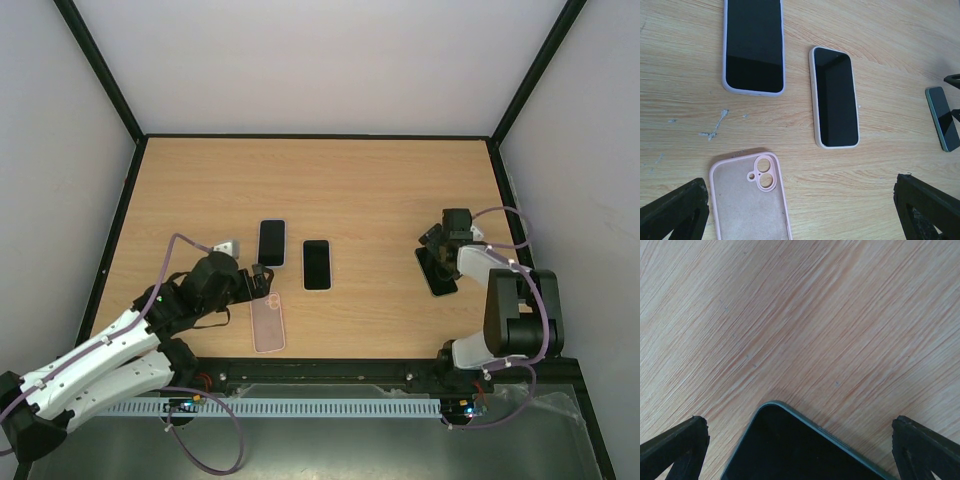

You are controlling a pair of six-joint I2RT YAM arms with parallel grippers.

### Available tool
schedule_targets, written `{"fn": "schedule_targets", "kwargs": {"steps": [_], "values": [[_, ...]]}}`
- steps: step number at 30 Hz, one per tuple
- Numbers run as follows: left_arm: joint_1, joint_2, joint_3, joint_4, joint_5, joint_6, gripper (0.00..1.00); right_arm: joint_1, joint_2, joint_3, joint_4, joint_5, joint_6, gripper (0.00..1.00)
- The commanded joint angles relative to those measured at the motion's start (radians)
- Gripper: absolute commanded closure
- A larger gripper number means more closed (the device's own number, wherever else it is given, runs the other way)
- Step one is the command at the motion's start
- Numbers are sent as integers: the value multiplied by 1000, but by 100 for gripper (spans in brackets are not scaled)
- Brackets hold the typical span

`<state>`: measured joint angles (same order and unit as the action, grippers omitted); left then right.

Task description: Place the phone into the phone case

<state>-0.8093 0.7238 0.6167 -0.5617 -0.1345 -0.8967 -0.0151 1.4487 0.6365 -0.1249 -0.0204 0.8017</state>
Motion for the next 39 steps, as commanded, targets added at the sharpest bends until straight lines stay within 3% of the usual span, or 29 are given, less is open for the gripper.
{"fn": "schedule_targets", "kwargs": {"steps": [1,9,20,30,39], "values": [[8,-9,8,-21,-14,19,0,-9,33,17,-24,-8,16,2],[10,-27,4,-17,-16,15,0,-9,15,-23,-90,-112,43,2],[21,25,-32,39,-11,-16,0,7,-144,-174,-131,-305,120,2],[48,67,-90,80,10,-52,0,191,-286,-264,-104,-311,247,4],[57,41,-105,80,21,-60,0,322,-284,-329,64,-335,352,5]]}}
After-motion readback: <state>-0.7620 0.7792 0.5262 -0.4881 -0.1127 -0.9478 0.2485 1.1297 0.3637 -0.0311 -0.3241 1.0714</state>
